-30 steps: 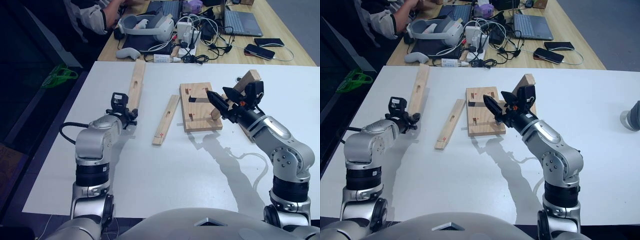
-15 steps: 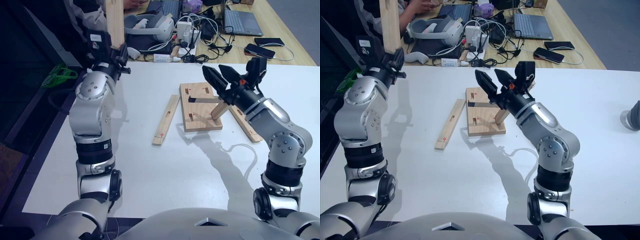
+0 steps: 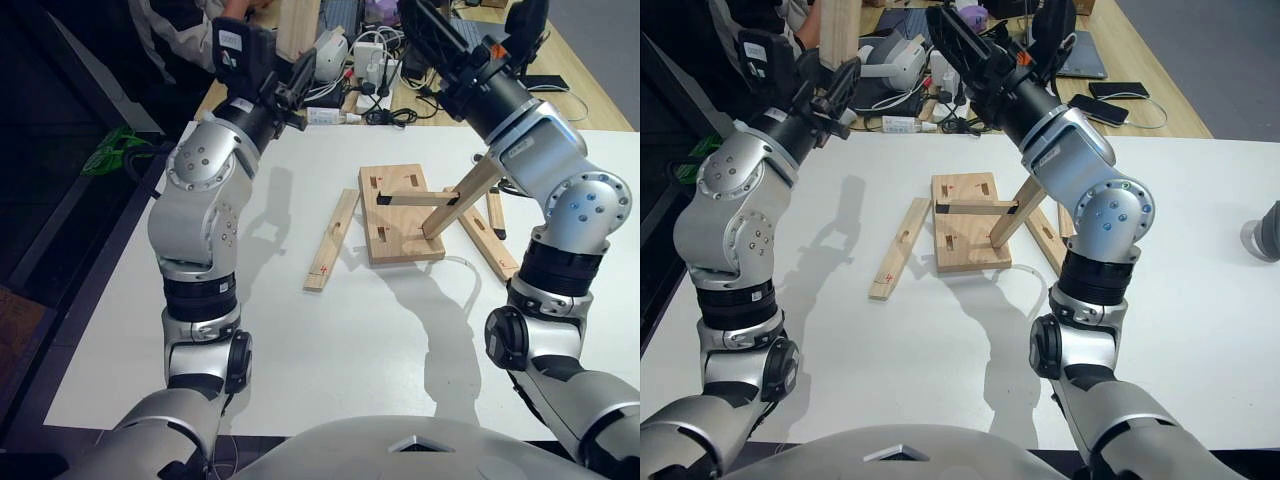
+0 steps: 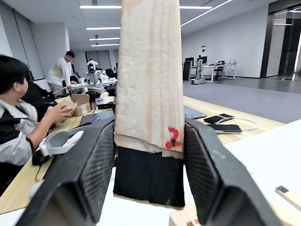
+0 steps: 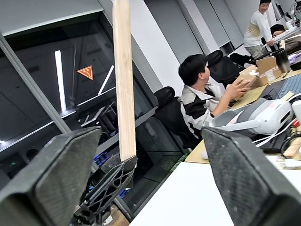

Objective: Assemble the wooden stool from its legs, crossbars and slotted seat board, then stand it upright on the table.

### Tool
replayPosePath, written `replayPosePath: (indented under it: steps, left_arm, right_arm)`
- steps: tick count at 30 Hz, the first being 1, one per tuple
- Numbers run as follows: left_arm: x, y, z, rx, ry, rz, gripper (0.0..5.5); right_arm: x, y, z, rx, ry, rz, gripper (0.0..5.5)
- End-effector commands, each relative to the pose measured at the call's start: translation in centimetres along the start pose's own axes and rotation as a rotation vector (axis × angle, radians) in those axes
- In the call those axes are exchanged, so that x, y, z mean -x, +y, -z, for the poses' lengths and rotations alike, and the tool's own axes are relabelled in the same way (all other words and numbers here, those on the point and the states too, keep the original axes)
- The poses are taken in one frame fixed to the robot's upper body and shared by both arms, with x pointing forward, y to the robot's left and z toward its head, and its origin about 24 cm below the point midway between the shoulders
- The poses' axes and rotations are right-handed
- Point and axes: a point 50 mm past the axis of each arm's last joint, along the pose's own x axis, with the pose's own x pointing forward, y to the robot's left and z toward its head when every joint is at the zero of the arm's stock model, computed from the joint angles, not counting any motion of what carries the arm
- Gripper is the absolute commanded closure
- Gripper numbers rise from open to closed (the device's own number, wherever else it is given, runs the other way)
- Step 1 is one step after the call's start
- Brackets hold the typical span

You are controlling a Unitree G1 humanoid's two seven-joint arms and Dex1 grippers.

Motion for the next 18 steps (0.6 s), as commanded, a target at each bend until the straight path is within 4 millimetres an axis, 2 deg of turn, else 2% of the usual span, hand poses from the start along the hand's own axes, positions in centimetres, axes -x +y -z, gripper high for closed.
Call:
replayPosePath:
  steps: [1, 6, 18]
  left_arm:
    - [0.8, -1.4, 0.2, -0.010, -0.003, 0.083, 3.45]
    - [1.0, -3.0, 1.2, 0.007, 0.041, 0.182, 3.45]
    - [1.2, -4.2, 1.2, 0.039, 0.042, 0.246, 3.45]
  right_arm:
    - [-0.6, 1.2, -0.1, 0.005, 0.034, -0.075, 1.50]
    - [-1.1, 1.2, 0.5, 0.024, 0.082, -0.094, 1.50]
    - [-1.7, 0.6, 2.4, 0.061, 0.173, -0.068, 1.50]
